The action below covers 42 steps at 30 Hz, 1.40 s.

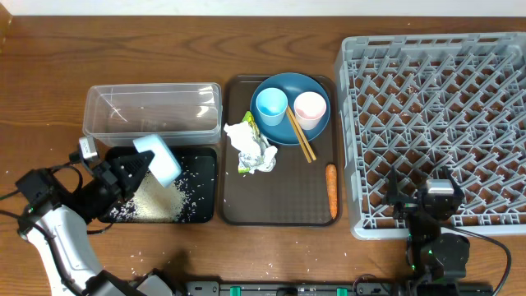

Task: Sort waste into correct bins and load items into the dishwasher rack
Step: 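Tilt the bowl with the left gripper to pour rice onto the black tray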

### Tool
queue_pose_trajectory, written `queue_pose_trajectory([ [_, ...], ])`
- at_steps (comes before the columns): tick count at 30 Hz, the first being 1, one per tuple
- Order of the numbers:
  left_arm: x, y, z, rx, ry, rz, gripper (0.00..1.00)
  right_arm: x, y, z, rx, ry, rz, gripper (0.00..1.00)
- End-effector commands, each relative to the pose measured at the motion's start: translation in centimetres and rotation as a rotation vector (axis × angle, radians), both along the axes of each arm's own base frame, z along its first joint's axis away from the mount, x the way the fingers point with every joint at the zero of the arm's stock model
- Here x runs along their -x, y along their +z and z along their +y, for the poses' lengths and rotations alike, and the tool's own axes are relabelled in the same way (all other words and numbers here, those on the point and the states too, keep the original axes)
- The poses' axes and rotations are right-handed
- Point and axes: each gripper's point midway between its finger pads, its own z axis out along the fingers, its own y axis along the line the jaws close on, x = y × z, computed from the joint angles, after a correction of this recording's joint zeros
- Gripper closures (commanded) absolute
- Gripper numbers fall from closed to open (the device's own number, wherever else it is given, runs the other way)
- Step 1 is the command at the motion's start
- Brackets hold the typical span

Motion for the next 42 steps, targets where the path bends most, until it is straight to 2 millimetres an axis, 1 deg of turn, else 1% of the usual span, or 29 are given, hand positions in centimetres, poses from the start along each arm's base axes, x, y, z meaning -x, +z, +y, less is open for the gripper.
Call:
queue_pose_trajectory([
  [1, 0.2, 1.2, -0.3, 0.067, -0.013, -0.038, 0.94, 0.0, -0.1, -0.1, 0.009, -0.002, 0.002, 0.01],
  [2, 0.1, 1.1, -0.2, 0.043, -0.014, -0.054, 0.94, 0.0, -0.1, -0.1, 0.009, -0.002, 0.002, 0.01],
  [4, 0.0, 0.3, -0.1, 0.005, -0.008, -0.032, 0.94, 0.0, -0.1, -0.1, 0.009, -0.002, 0.002, 0.01],
  [8, 0.0, 0.2, -0.1, -0.013, -0.008, -0.034, 0.94, 0.0, -0.1, -0.1, 0.009, -0.002, 0.002, 0.01],
  [11, 0.2, 0.5, -0.3, 0.007, -0.013, -0.046, 0.94, 0.0, -0.1, -0.1, 0.009, -0.002, 0.002, 0.01],
  [13, 0.0, 0.0, 0.0, -0.037, -0.009, -0.041, 0.94, 0.0, -0.1, -0.1, 0.009, -0.002, 0.002, 0.01],
  [14, 0.0, -0.1, -0.1, -0.018, -0.006, -0.015, 0.94, 0.0, -0.1, -0.1, 0.009, -0.002, 0.002, 0.01],
  [16, 0.4, 0.4, -0.5, 0.043, -0.01, -0.005, 0.94, 0.0, -0.1, -0.1, 0.009, -0.002, 0.002, 0.01],
  [19, 0.0, -0.1, 0.0, -0.008, -0.003, -0.011, 0.94, 0.0, -0.1, -0.1, 0.009, -0.002, 0.002, 0.01],
  [21, 0.0, 0.3, -0.1, 0.019, -0.007, -0.015, 0.94, 0.0, -0.1, -0.1, 0.009, -0.002, 0.002, 0.01],
  [22, -0.1, 0.1, 0.0, 0.003, -0.006, -0.017, 0.94, 0.0, -0.1, -0.1, 0.009, -0.002, 0.002, 0.01],
  [23, -0.2, -0.6, 0.3, -0.025, 0.005, 0.019, 0.94, 0.0, -0.1, -0.1, 0.009, -0.002, 0.002, 0.01],
  [24, -0.2, -0.9, 0.3, -0.022, 0.01, 0.042, 0.93, 0.0, -0.1, -0.1, 0.009, -0.002, 0.002, 0.01],
  [28, -0.2, -0.5, 0.2, -0.012, 0.001, 0.016, 0.94, 0.0, -0.1, -0.1, 0.009, -0.002, 0.002, 0.01],
  [30, 0.0, 1.1, -0.3, 0.072, -0.017, -0.035, 0.94, 0.0, -0.1, -0.1, 0.009, -0.002, 0.002, 0.01],
  [31, -0.1, 1.1, -0.3, 0.063, -0.018, -0.042, 0.94, 0.0, -0.1, -0.1, 0.009, -0.002, 0.002, 0.01],
  [32, -0.3, 1.0, 0.0, 0.033, -0.017, -0.057, 0.94, 0.0, -0.1, -0.1, 0.009, -0.002, 0.002, 0.01],
  [34, -0.6, -0.5, 0.5, 0.005, 0.008, 0.03, 0.94, 0.0, -0.1, -0.1, 0.009, -0.002, 0.002, 0.01],
  [36, -0.5, -1.1, 0.4, 0.012, 0.014, 0.079, 0.94, 0.0, -0.1, -0.1, 0.009, -0.002, 0.002, 0.01],
  [38, -0.4, -0.9, 0.1, 0.035, 0.006, 0.081, 0.94, 0.0, -0.1, -0.1, 0.009, -0.002, 0.002, 0.01],
  [41, -0.3, 1.0, -0.5, 0.118, -0.025, 0.012, 0.94, 0.0, -0.1, -0.1, 0.009, -0.002, 0.002, 0.01],
  [42, -0.3, 1.0, -0.5, 0.143, -0.024, 0.038, 0.94, 0.0, -0.1, -0.1, 0.009, -0.002, 0.002, 0.01],
])
